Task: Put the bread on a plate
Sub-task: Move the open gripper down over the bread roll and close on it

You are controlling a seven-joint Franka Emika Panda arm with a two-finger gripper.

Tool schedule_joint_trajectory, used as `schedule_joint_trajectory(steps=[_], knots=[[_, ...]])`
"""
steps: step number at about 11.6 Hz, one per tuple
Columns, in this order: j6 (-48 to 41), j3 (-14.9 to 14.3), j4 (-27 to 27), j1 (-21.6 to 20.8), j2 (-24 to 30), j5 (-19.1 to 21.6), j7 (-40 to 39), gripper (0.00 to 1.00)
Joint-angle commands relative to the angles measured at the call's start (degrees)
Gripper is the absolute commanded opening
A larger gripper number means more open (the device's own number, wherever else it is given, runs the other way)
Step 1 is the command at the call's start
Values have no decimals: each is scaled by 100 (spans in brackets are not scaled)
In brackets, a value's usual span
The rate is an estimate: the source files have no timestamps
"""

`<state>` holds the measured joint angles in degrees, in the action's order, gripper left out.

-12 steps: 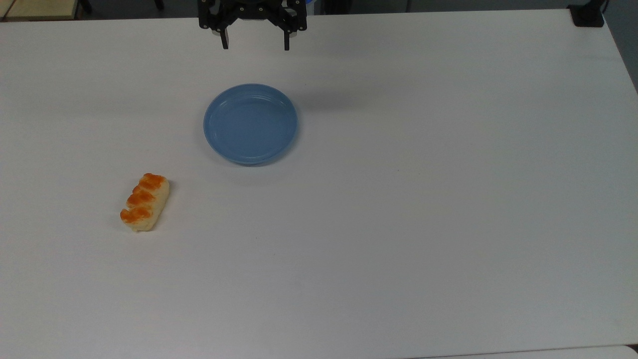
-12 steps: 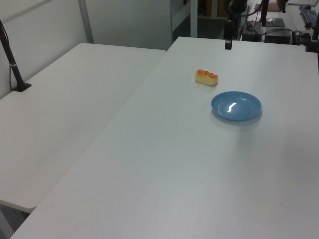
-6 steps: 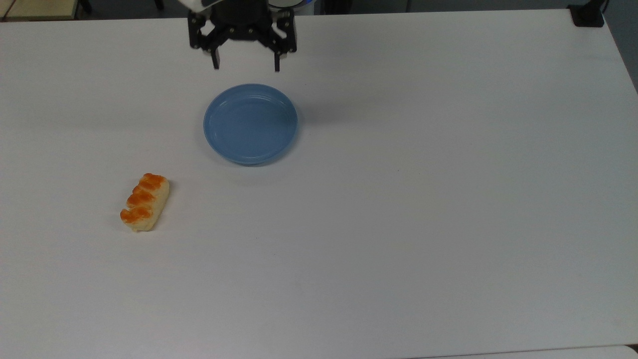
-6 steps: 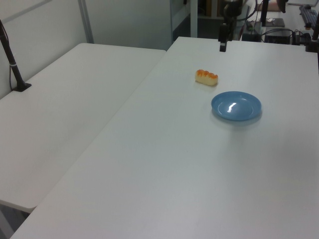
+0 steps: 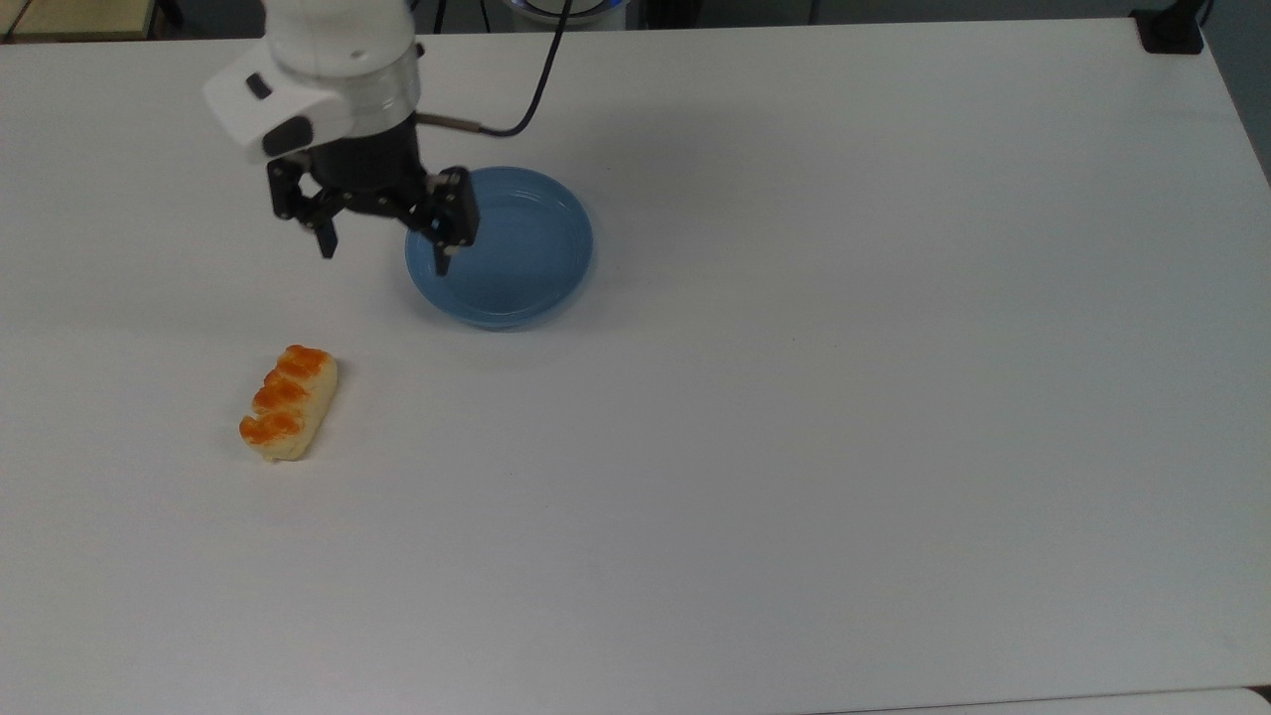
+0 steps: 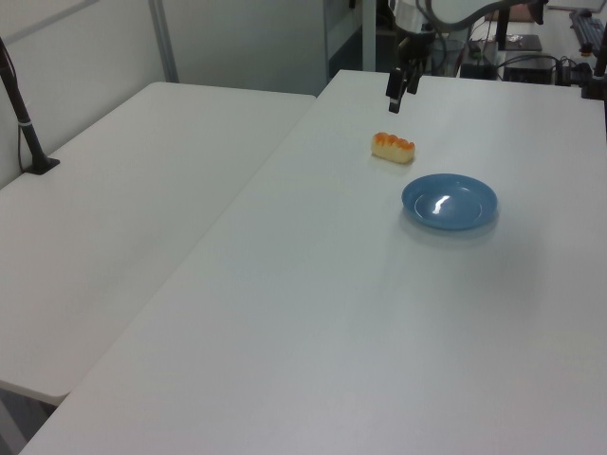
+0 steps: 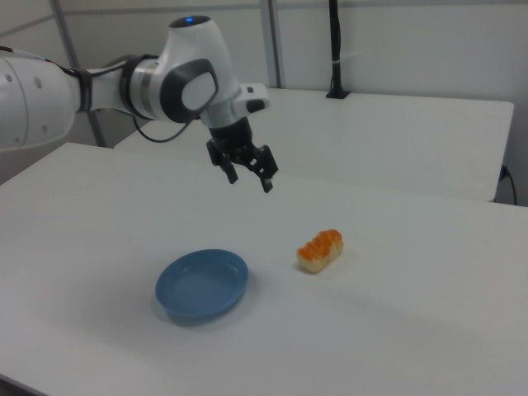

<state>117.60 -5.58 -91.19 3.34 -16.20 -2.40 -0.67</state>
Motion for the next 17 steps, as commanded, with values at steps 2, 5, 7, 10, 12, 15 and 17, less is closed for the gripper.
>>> schedule_joint_trajectory(steps=[2, 5, 7, 10, 12, 15, 17], knots=[[816, -57, 251, 351, -663, 38, -21, 100], [1326, -223, 330, 484, -1200, 20, -12, 100], [1502, -346, 444, 536, -1472, 20, 32, 100], [1881, -364, 418, 581, -1667, 3, 137, 100], [1890, -364, 410, 572, -1781, 3, 146, 100], [1898, -364, 392, 545, -1869, -41, 278, 97], [1899, -364, 392, 537, -1948, -59, 278, 85]])
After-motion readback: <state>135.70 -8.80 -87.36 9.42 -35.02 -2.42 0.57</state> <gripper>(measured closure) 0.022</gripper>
